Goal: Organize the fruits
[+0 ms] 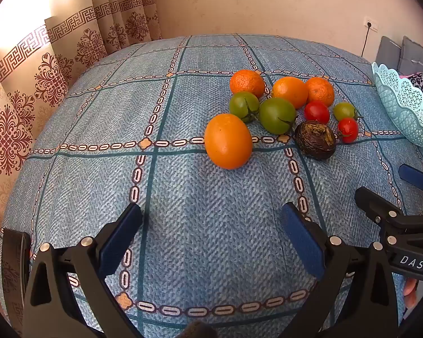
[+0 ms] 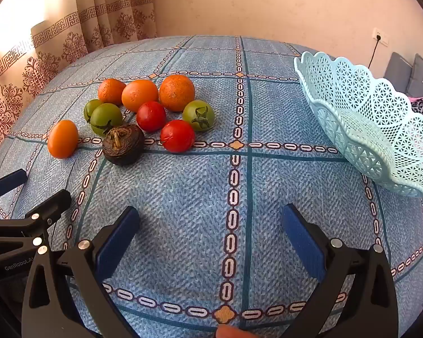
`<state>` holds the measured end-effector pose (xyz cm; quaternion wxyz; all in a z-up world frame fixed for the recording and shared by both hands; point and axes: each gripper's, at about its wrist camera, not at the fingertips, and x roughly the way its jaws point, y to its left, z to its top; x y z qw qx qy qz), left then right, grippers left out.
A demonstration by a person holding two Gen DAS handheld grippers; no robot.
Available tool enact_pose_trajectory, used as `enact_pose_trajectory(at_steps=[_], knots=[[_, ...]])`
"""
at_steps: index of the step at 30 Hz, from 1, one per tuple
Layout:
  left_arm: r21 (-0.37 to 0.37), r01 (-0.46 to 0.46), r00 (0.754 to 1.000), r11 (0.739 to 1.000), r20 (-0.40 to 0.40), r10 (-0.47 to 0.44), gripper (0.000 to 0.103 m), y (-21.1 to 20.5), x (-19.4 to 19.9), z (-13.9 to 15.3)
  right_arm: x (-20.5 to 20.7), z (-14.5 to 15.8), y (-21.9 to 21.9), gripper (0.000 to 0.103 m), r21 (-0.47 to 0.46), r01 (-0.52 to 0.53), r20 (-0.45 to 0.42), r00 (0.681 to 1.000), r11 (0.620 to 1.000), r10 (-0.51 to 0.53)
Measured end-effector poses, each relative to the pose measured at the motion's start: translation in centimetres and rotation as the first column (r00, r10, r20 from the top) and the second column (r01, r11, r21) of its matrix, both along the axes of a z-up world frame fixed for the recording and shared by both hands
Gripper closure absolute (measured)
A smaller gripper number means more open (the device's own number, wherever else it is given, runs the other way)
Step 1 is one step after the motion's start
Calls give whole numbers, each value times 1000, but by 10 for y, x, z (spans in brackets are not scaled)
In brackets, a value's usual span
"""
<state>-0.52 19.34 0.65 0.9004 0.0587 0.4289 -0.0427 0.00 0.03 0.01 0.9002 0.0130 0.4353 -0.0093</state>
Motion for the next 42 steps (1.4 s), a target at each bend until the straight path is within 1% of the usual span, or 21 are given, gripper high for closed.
enact_pose_trajectory(at_steps=[42], knots=[[-6,0,1000,1000,-7,0,2,1,1,-1,0,-1,0,5,7,-1,-3,1000,1000,1]])
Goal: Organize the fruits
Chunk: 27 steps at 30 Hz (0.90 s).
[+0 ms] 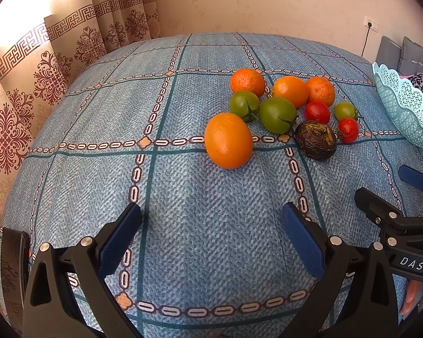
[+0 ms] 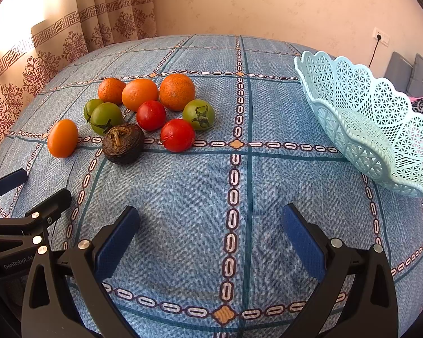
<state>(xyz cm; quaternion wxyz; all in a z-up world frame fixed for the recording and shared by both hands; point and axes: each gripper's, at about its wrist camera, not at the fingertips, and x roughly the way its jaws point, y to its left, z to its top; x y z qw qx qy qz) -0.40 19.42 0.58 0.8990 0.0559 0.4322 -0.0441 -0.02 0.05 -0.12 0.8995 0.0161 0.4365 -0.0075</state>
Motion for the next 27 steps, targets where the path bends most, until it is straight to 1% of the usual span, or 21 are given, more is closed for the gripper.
enact_pose_trajectory(at_steps=[5,12,16,19,23,27], knots=[[0,0,1000,1000,-1,0,2,0,0,0,-2,1,-4,5,17,-1,7,1000,1000,1],[-5,-2,1000,1000,-3,2,2,0,0,-2,-5,2,-5,5,9,0,8,1000,1000,0],[-32,8,1000,999,-7,-8,2,3,1,1,-8,6,-9,5,35,-4,19,1000,999,3],[-86,2,1000,996,-18,-4,2,11,4,5,-11,9,-14,5,66,-8,33,999,998,5],[-63,-19,1000,998,-5,18,2,15,11,12,-16,18,-17,5,80,-13,60,998,997,8],[-87,-21,1000,996,-12,20,2,18,20,18,-16,27,-19,5,91,-24,79,997,996,17]])
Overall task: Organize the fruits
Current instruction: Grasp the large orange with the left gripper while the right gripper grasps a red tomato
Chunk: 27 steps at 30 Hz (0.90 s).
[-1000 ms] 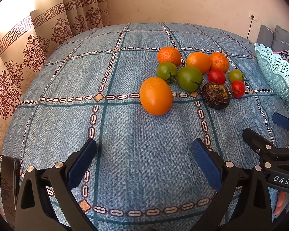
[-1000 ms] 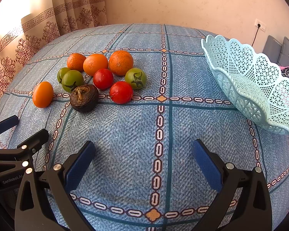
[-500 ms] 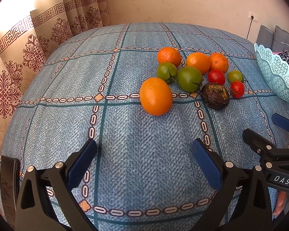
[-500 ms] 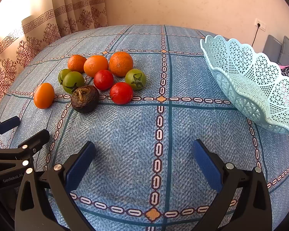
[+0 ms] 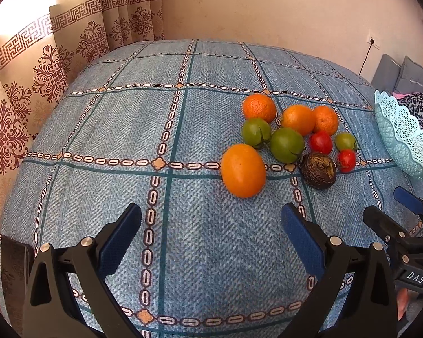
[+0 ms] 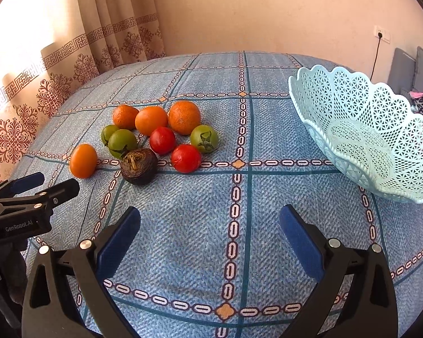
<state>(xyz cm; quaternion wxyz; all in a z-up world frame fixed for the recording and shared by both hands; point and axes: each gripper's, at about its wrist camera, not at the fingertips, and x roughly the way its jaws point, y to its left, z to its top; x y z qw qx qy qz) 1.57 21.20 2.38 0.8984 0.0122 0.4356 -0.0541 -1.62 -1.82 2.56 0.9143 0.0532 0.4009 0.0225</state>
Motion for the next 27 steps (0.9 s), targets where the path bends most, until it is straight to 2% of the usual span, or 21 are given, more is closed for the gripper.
enact_pose_trajectory(at_steps=[4,8,12,15,20,27], knots=[[19,7,1000,1000,18,-8,2,-4,9,4,3,8,6,6,-1,-23,18,1000,1000,23],[20,15,1000,1000,17,-15,3,-7,17,2,14,12,12,15,1,-33,15,999,999,33],[15,19,1000,1000,10,-19,12,-7,24,-3,27,9,16,24,14,-39,-2,999,999,39],[8,26,1000,1000,9,-26,19,-7,27,-6,29,6,17,31,13,-43,-7,999,999,44],[-18,42,999,999,20,-41,34,-7,30,-7,32,2,17,38,22,-55,-15,998,998,55],[-48,85,995,995,53,-83,66,-11,26,-6,47,-2,24,46,19,-52,-29,998,998,53]])
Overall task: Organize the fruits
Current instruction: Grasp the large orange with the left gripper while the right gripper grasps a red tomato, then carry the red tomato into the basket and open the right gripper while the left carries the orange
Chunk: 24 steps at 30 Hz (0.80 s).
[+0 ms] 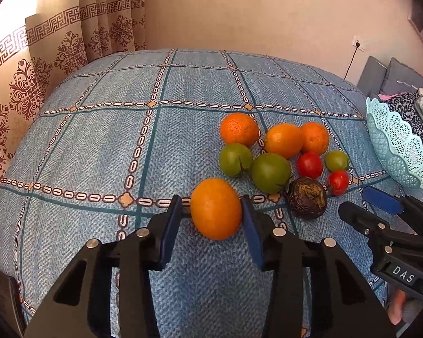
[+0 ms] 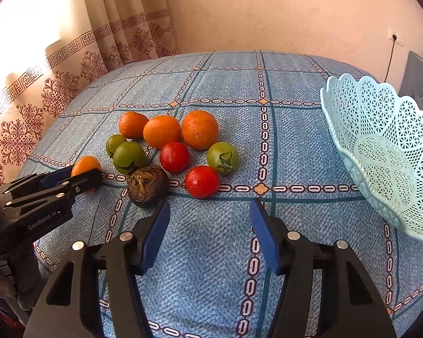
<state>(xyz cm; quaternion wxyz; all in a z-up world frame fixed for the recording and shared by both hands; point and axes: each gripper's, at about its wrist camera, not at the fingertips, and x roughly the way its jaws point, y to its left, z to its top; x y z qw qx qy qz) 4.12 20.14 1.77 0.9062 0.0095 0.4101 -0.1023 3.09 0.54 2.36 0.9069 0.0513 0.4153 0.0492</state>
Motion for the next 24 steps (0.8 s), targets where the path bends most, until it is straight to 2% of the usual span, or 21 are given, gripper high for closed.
enact_pose_trajectory(at_steps=[4,6,10,16,24], knots=[[-2,0,1000,1000,19,0,67,0,-5,1,5,-2,-1,48,-1,0,-5,1000,1000,0],[-10,-1,1000,1000,21,1,67,0,-6,1,9,-4,0,56,-3,-4,-9,1000,1000,4],[-25,-12,1000,1000,22,13,67,5,-8,1,16,-6,3,59,-5,-3,-12,1000,1000,3],[-22,-17,1000,1000,26,17,67,5,-8,0,20,-8,5,72,-1,-13,-9,1000,1000,13],[-30,-29,999,999,32,30,67,6,-9,0,12,-7,3,75,14,-11,3,1000,1000,11]])
